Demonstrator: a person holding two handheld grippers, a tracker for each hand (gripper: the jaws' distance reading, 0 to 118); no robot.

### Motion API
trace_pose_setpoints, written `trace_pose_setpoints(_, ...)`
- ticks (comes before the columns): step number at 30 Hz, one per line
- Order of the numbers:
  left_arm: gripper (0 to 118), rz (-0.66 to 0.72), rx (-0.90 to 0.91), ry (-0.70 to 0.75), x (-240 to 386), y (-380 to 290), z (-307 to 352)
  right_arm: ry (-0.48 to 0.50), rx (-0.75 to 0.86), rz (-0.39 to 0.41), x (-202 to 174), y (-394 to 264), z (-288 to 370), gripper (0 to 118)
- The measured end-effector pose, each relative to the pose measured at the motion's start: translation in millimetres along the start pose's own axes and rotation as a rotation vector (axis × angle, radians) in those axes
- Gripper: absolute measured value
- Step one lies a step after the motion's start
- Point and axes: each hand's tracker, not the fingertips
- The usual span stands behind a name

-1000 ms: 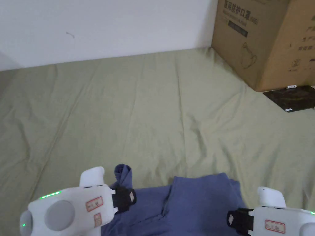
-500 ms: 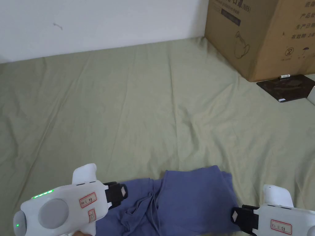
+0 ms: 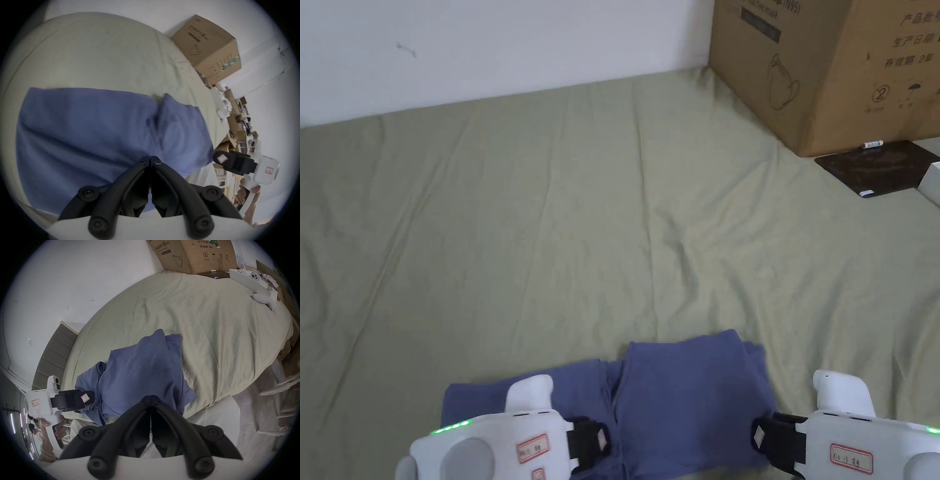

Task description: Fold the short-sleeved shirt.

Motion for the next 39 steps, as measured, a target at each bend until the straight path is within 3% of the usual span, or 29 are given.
trace_pose_setpoints(2, 2, -0.096, -0.058, 0.014, 12, -2, -15, 0.004, -0.005, -0.003, 0, 0, -3, 0)
trace_pose_setpoints(4, 2, -0.084, -0.099, 0.046, 18, -7, -23, -0.002, -0.014, -0.006, -2, -1, -4, 0)
trace_pose_setpoints(8, 2, -0.111, -0.104, -0.062, 21, -13, -7, 0.001, -0.015, 0.013, -7, 1, -1, 0)
trace_pose_setpoints(12, 3, -0.025, 0.006, -0.130, -7, -1, 37, -0.012, 0.000, 0.024, -13, 5, 3, 0)
trace_pose_setpoints(13, 8, 0.016, 0.024, -0.153, -18, 3, 47, -0.010, 0.004, 0.025, -14, 6, 4, 0)
trace_pose_setpoints(15, 38, 0.130, 0.075, -0.223, -52, 10, 74, -0.009, 0.007, 0.032, -19, 7, 7, 0)
trace_pose_setpoints(16, 73, 0.164, 0.099, -0.237, -67, 12, 84, -0.011, 0.008, 0.037, -21, 6, 7, 0)
trace_pose_setpoints(17, 100, 0.195, 0.127, -0.229, -85, 12, 94, -0.014, 0.006, 0.042, -23, 6, 7, 0)
trace_pose_setpoints(18, 115, 0.219, 0.151, -0.213, -99, 11, 101, -0.018, 0.003, 0.047, -25, 6, 6, 0)
trace_pose_setpoints(19, 118, 0.241, 0.175, -0.180, -117, 11, 107, -0.021, 0.000, 0.053, -27, 5, 5, 0)
trace_pose_setpoints(24, 118, 0.380, 0.138, -0.153, -188, 1, 106, -0.026, -0.019, 0.076, -43, 5, -1, 0)
trace_pose_setpoints(30, 117, 0.393, 0.143, -0.303, -209, -1, 81, -0.024, -0.026, 0.111, -65, 8, -7, 0)
trace_pose_setpoints(34, 102, 0.436, 0.106, -0.382, -217, 4, 64, -0.026, -0.049, 0.140, -77, 6, -15, 0)
trace_pose_setpoints(35, 79, 0.441, 0.097, -0.370, -220, 3, 58, -0.027, -0.053, 0.147, -80, 5, -17, 0)
trace_pose_setpoints(37, 10, 0.443, 0.011, -0.252, -221, 2, 44, -0.026, -0.062, 0.156, -85, 2, -18, 0)
trace_pose_setpoints(39, 9, 0.441, 0.041, -0.356, -222, 3, 54, -0.025, -0.071, 0.167, -89, 2, -19, 0)
